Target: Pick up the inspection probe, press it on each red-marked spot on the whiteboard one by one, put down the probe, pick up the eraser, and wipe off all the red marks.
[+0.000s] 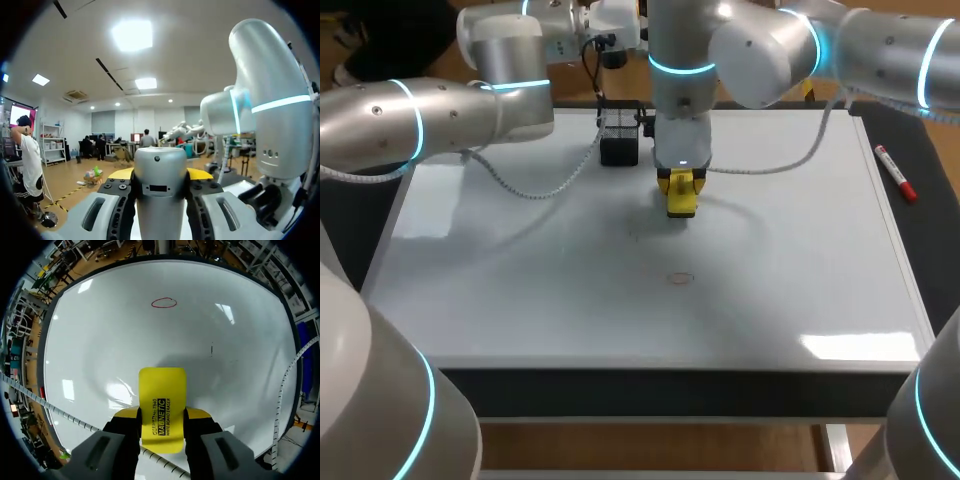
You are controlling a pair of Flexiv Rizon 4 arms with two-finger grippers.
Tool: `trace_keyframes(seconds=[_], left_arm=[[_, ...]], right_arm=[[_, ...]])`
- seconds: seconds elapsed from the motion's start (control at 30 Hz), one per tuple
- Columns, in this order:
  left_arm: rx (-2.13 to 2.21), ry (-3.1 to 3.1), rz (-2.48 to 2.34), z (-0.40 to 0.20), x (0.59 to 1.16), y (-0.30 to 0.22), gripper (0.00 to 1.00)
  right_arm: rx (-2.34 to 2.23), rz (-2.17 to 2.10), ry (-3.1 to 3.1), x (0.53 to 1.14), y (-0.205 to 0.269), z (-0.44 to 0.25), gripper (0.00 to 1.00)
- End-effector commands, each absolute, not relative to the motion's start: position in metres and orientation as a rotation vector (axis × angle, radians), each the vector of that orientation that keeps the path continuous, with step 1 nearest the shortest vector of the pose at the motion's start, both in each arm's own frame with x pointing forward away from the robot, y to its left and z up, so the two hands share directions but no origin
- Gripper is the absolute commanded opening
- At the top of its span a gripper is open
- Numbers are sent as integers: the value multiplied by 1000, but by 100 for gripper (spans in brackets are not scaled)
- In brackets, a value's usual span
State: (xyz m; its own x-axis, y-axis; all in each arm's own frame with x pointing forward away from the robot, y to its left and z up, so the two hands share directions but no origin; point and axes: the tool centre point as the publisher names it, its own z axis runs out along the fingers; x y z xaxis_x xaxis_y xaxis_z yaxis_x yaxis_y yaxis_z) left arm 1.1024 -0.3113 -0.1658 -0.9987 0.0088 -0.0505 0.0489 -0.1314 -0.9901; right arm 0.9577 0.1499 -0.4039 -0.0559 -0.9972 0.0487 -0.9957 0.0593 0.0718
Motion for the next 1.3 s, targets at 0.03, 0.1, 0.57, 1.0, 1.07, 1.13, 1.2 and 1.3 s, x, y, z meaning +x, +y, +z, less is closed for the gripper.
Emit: trace_keyframes(seconds=[0.03, 0.1, 0.57, 1.0, 1.07, 1.13, 1.2, 1.3], left_arm=[[70, 2053, -2343, -165, 1103, -312, 0], [70, 2053, -2343, -165, 1103, -312, 0], [70, 2053, -2343, -165, 1103, -312, 0], [70, 2053, -2343, -165, 1103, -312, 0], [70, 2053, -2343, -165, 1103, -312, 0], [70, 2053, -2343, -165, 1103, -312, 0], [70, 2053, -2343, -165, 1103, -312, 0], [70, 2053, -2343, -165, 1103, -312, 0]], right_arm=[[2082, 27, -2190, 960, 156, -409, 0], [2083, 24, -2194, 960, 157, -411, 0], [2079, -9, -2216, 956, 156, -424, 0], [2028, -26, -2254, 954, 139, -429, 0], [2013, -23, -2269, 953, 134, -428, 0], [1997, -23, -2282, 952, 127, -427, 0], [1982, -26, -2295, 951, 121, -428, 0], [1958, -26, -2310, 948, 112, -428, 0]])
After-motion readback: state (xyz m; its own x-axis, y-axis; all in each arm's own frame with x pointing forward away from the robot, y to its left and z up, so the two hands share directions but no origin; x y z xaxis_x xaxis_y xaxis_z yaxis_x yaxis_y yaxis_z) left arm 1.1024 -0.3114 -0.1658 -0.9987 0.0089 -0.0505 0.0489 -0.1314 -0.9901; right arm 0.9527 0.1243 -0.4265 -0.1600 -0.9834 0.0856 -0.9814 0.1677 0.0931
